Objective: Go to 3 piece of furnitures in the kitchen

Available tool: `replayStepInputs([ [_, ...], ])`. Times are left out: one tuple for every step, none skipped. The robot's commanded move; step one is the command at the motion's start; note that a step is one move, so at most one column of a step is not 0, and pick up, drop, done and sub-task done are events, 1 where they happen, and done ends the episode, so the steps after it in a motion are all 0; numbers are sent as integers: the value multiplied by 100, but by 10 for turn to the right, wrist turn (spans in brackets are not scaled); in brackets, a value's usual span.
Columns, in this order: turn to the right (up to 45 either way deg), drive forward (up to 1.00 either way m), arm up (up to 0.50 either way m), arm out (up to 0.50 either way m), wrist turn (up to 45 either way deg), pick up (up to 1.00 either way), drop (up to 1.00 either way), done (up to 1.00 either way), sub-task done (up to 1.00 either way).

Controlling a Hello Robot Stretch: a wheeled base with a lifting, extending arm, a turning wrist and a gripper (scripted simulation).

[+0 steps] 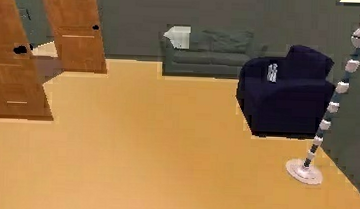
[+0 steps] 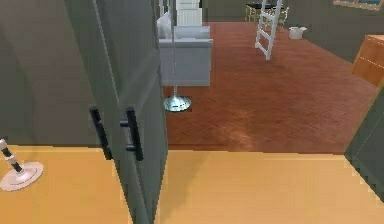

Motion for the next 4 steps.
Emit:
replayStepInputs([
  [0, 5, 0, 0, 0, 0, 0, 0, 0],
  [-240, 0, 0, 0, 0, 0, 0, 0, 0],
  [0, 100, 0, 0, 0, 0, 0, 0, 0],
  [0, 100, 0, 0, 0, 0, 0, 0, 0],
])
